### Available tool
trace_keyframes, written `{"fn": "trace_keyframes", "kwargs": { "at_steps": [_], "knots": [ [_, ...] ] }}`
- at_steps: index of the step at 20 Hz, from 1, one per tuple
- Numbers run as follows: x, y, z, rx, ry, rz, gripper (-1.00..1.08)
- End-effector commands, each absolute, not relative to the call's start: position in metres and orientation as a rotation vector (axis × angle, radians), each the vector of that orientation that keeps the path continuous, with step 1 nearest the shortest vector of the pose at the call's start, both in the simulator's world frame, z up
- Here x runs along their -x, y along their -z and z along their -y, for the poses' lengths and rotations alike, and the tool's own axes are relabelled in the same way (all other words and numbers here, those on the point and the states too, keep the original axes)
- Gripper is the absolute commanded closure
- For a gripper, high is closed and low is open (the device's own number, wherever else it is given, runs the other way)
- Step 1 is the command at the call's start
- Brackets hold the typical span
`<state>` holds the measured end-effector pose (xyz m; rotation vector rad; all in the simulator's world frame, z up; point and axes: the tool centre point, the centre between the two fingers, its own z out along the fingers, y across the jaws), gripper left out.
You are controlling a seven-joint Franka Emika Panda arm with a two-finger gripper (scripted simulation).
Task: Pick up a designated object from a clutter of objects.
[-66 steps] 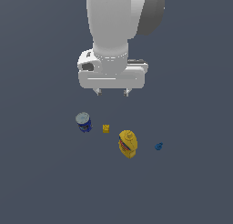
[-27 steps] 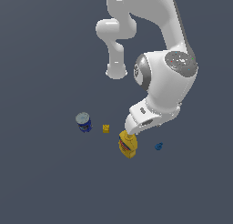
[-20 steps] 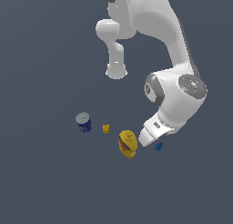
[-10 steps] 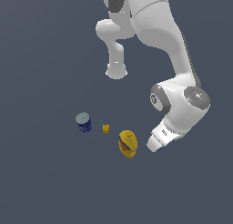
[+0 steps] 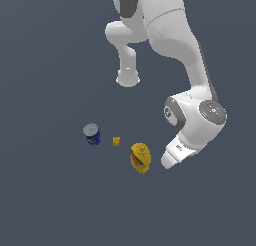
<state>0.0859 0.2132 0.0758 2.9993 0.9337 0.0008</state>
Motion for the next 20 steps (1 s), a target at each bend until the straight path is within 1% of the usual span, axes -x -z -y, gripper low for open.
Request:
{"fn": "trace_keyframes", "kwargs": {
  "at_steps": [1,5,9,10,20],
  "knots": [
    [-0.085,-0.061,-0.213,-2.999,0.001,-0.936,-0.92],
    [-0.085,-0.045,-0.213,-2.999,0.000,-0.937,-0.92],
    [-0.086,-0.042,-0.214,-2.999,0.000,-0.937,-0.92],
    [-0.086,-0.042,-0.214,-2.999,0.000,-0.937,1.08],
    [-0.086,-0.042,-0.214,-2.999,0.000,-0.937,1.08]
  ]
}}
